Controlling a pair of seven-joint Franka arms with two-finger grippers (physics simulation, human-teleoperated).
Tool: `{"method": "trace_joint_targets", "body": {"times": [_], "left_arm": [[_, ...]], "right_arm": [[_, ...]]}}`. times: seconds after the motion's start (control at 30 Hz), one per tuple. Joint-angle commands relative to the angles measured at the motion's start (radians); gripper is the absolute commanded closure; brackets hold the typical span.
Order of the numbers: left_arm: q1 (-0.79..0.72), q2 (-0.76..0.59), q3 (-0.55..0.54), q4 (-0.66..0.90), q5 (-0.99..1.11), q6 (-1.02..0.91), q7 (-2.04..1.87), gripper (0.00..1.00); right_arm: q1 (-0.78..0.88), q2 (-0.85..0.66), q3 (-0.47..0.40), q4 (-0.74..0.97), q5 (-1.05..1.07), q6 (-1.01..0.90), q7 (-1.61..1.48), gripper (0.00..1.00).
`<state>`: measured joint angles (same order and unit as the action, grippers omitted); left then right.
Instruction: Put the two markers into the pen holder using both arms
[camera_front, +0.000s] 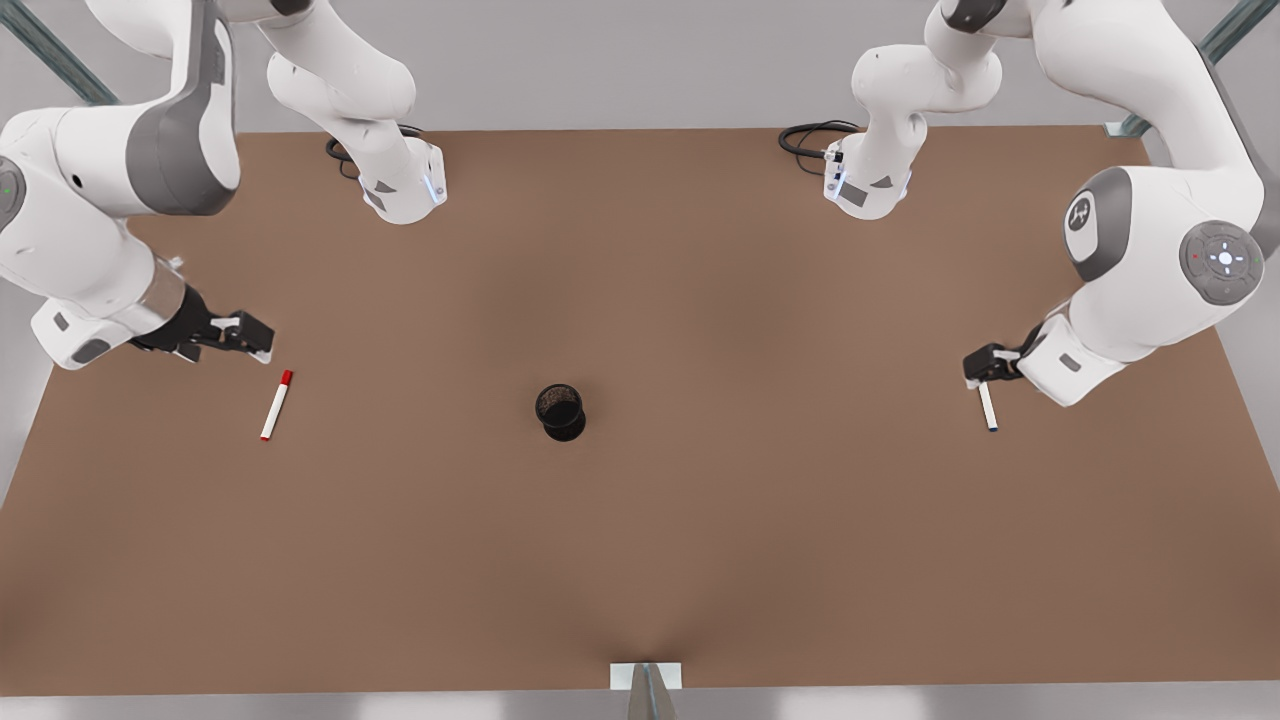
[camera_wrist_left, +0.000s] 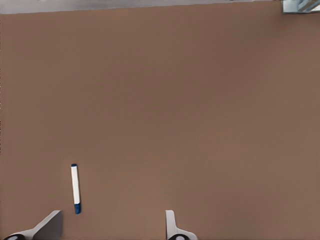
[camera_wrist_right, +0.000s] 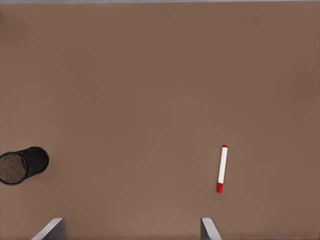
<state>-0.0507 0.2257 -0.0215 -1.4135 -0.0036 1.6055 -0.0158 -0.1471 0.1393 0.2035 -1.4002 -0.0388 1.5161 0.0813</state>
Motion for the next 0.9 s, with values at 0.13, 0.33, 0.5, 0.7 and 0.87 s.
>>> {"method": "trace_joint_targets", "body": {"times": [0.13,0.33,0.5,0.7,0.87], "left_arm": [[0.088,0.034,0.015,-0.099,-0.003,0.137,0.014,0.00],[0.140,0.030,0.018,-0.475,-0.003,0.599,0.022,0.00],[0.190,0.060,0.020,-0.570,-0.003,0.737,0.046,0.00],[0.273,0.118,0.021,-0.630,-0.003,0.855,0.257,0.00],[0.288,0.152,0.021,-0.637,-0.003,0.852,0.350,0.00]], "right_arm": [[-0.051,0.006,0.004,-0.098,0.007,0.090,0.046,0.00],[-0.167,0.193,0.004,-0.396,0.002,0.562,-0.034,0.00],[-0.273,0.353,0.000,-0.395,-0.058,0.707,-0.092,0.00],[-0.390,0.470,-0.001,-0.372,-0.193,0.796,-0.347,0.00],[-0.414,0.467,0.011,-0.460,-0.230,0.800,-0.368,0.01]]}}
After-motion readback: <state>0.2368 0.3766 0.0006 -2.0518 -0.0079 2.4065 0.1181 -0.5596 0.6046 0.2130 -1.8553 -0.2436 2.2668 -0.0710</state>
